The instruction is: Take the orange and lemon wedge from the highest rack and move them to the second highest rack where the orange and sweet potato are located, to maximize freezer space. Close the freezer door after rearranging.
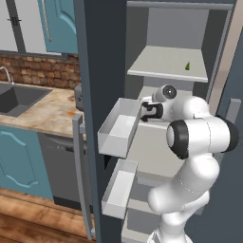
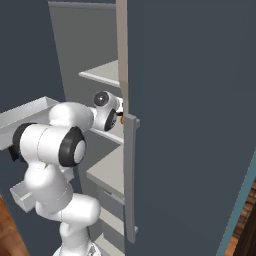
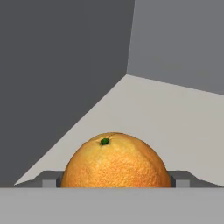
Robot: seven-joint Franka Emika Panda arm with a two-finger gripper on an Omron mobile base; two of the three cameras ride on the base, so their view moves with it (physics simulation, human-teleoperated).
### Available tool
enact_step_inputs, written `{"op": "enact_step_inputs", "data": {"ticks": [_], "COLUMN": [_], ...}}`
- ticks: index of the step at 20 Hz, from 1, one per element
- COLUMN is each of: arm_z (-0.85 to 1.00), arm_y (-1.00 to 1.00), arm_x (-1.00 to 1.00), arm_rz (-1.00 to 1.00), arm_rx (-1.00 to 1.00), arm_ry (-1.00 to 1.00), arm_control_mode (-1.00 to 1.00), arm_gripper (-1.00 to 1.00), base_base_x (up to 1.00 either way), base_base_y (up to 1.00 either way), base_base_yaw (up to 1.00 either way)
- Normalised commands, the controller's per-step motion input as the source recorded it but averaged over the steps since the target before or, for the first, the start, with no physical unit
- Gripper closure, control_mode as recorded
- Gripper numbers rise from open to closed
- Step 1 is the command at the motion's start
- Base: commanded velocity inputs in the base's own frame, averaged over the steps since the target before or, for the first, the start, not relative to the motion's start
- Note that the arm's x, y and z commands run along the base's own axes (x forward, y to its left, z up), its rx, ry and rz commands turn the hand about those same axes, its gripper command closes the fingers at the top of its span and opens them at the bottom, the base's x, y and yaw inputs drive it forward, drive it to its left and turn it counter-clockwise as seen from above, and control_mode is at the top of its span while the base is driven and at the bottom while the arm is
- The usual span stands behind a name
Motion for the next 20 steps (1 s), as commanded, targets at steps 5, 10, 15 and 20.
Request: {"op": "enact_step_inputs", "data": {"ticks": [5, 10, 15, 20], "arm_z": [-0.14, -0.17, -0.22, -0.19], "arm_y": [0.02, 0.04, 0.04, 0.02], "arm_x": [0.30, 0.31, 0.33, 0.32], "arm_rz": [0.00, 0.00, 0.00, 0.00], "arm_rx": [0.00, 0.00, 0.00, 0.00], "arm_ry": [0.00, 0.00, 0.00, 0.00], "arm_control_mode": [-1.00, -1.00, -1.00, -1.00], "arm_gripper": [1.00, 1.00, 1.00, 1.00], "base_base_x": [0.00, 0.00, 0.00, 0.00], "base_base_y": [0.00, 0.00, 0.00, 0.00], "base_base_yaw": [0.00, 0.00, 0.00, 0.00]}}
